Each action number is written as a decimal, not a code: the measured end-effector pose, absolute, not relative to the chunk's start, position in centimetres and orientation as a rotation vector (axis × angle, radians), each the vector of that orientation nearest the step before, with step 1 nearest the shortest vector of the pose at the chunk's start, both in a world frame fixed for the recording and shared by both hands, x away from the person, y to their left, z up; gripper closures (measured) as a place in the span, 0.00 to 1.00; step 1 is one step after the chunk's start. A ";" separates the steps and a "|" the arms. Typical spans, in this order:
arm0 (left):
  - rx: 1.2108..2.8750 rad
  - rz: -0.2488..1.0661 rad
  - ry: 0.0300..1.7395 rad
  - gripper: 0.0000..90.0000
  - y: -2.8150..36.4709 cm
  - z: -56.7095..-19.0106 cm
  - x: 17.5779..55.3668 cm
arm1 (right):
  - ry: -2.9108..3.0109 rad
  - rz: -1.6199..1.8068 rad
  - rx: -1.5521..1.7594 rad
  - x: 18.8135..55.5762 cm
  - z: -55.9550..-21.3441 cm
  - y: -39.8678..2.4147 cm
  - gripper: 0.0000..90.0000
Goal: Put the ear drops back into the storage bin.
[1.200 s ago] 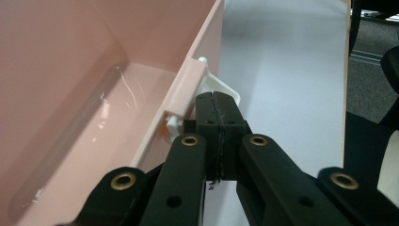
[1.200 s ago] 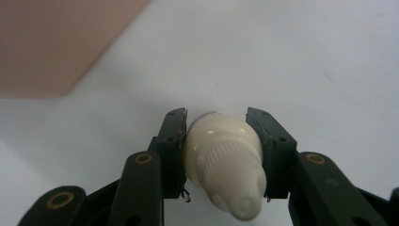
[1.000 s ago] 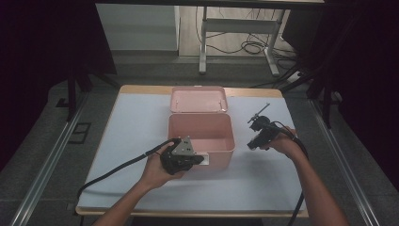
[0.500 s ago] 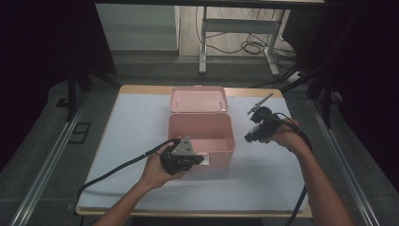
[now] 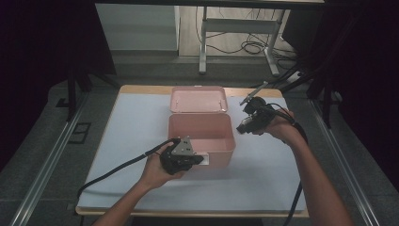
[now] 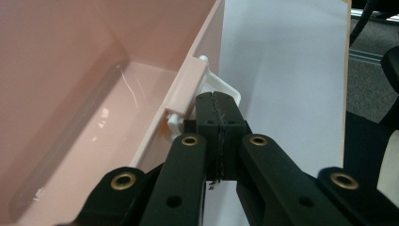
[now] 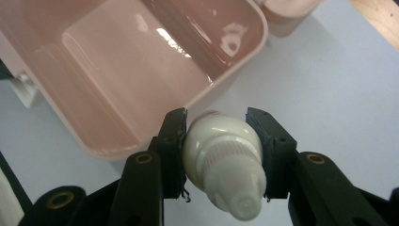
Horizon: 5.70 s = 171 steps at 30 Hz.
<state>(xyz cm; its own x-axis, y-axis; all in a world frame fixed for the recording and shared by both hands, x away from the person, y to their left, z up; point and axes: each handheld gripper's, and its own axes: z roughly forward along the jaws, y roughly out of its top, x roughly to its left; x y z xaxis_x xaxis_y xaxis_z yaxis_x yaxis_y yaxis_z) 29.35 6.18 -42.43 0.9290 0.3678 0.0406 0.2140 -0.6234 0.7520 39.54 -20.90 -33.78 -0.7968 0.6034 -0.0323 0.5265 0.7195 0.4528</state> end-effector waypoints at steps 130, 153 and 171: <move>2.260 0.246 0.401 1.00 6.3 -42.5 29.3 | 2.963 0.439 0.543 45.1 -45.8 -1.0 0.65; 2.255 0.245 0.406 1.00 6.3 -42.5 29.2 | 2.881 0.609 0.579 44.4 -42.2 -3.2 0.59; 2.264 0.249 0.405 1.00 6.3 -42.5 29.3 | 2.782 0.777 0.650 43.1 -37.8 -7.1 0.59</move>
<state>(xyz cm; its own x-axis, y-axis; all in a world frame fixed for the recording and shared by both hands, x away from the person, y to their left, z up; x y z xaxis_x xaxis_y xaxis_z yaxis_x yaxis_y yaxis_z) 29.26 6.26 -42.47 0.9292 0.3664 0.0477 0.2076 -0.6245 0.7529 43.09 -7.09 -37.81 -0.8881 0.4564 -0.0546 0.3620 0.7677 0.5288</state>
